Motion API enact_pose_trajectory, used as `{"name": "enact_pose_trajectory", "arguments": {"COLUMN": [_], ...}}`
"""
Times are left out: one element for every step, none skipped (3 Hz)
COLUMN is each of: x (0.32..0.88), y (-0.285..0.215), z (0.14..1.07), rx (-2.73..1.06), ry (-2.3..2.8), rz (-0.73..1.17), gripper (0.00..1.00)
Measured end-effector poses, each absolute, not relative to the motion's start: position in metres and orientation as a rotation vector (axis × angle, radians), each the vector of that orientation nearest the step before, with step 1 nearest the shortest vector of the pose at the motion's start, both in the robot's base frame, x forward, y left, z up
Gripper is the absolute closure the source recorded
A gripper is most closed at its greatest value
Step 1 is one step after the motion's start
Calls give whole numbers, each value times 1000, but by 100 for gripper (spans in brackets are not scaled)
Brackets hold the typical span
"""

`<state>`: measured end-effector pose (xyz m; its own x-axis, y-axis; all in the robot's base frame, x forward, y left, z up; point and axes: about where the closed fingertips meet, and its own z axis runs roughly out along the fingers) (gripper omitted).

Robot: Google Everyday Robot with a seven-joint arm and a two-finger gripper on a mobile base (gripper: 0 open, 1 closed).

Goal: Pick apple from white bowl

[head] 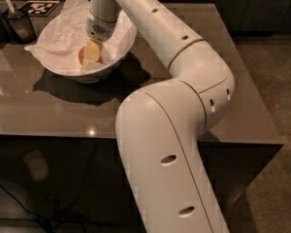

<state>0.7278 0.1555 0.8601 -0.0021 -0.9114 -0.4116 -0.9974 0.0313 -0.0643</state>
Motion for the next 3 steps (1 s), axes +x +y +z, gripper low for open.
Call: {"name": "enact_pose_trajectory", "arguments": {"x": [728,728,728], "y": [155,155,155], "z": [860,860,860], "rx": [-1942,-1942,-1942], "ry": [1976,1976,1976], "rz": [352,352,352], "gripper": [19,41,66]}}
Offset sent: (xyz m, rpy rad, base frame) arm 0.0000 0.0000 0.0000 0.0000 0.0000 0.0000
